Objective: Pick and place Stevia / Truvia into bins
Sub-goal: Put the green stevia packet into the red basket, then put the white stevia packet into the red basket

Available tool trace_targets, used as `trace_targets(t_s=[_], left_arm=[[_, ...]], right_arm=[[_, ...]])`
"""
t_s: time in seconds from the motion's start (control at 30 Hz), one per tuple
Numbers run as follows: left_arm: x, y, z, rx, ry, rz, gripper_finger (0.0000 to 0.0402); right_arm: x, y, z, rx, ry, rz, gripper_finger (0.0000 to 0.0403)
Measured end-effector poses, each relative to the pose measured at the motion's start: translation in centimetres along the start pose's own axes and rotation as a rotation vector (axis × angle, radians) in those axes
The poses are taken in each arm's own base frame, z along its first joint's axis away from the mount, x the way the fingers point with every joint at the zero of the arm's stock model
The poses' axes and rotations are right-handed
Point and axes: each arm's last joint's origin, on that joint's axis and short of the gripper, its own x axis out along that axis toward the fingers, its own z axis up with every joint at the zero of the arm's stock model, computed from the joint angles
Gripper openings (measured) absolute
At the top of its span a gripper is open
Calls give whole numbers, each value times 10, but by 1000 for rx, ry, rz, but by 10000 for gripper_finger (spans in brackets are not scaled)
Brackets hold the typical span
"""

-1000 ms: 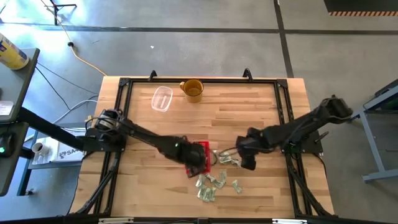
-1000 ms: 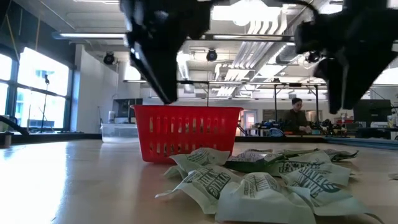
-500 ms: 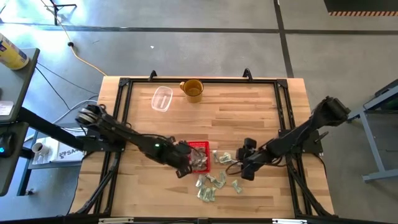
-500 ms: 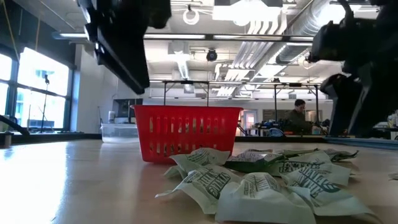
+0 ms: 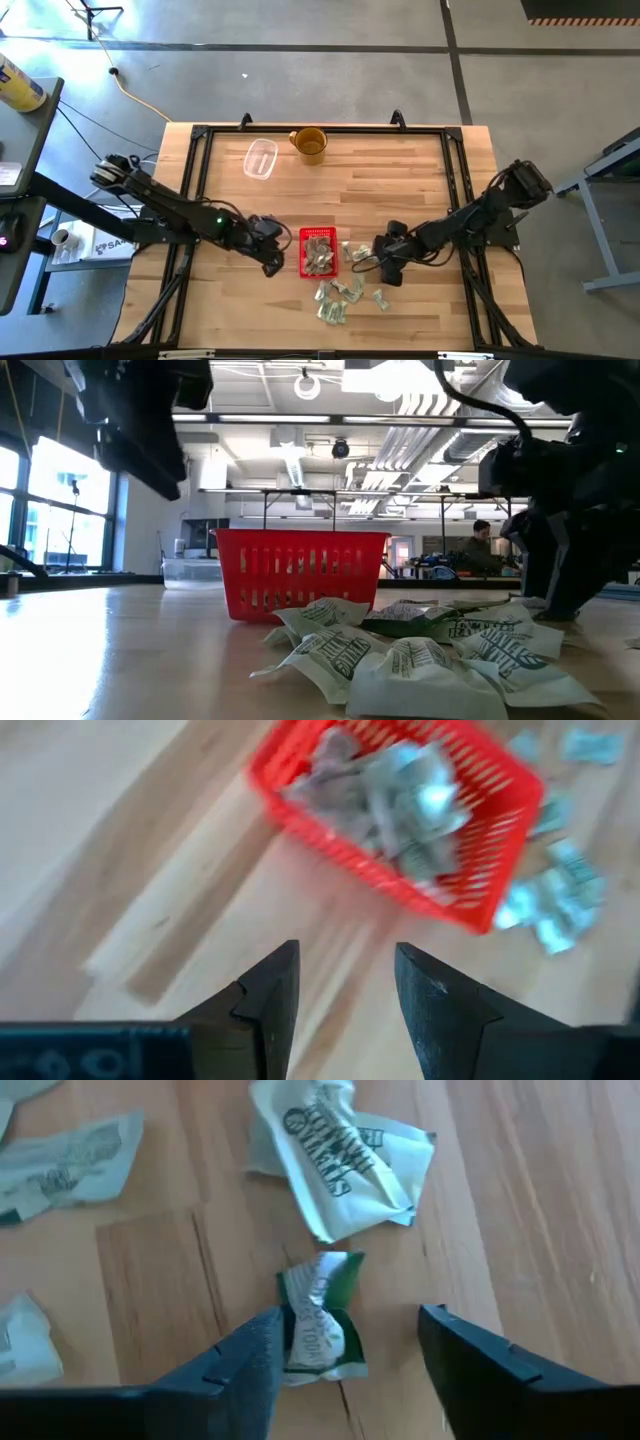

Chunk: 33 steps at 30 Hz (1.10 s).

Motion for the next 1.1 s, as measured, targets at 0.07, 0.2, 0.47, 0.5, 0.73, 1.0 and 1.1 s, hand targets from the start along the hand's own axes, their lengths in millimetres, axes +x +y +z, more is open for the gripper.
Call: trace_targets(t_s=[0.07,0.2,0.47,0.5,0.73,1.0,1.1], left_arm=[[-3,8,-5,9,38,59,198],[-7,15,-7,28,69,100,198],[-17,15,-6,85,48,-14,198],[-16,18,-8,77,32,-35,198],[0,57,-40,-115,-70,-159,197],[2,74,-51,-233,-186,-252,197],[1,74,-48,-244,-233,-235,197]], right_arm=[[3,-1,1,38,8,-1,185],[-3,-1,5,136,-1,37,100],[-35,-10,29,326,-37,85,29],[-41,-11,31,332,-49,81,30],[-77,-11,67,318,-235,179,18],[-79,-24,130,307,-410,250,66],[-68,-22,155,256,-376,301,66]])
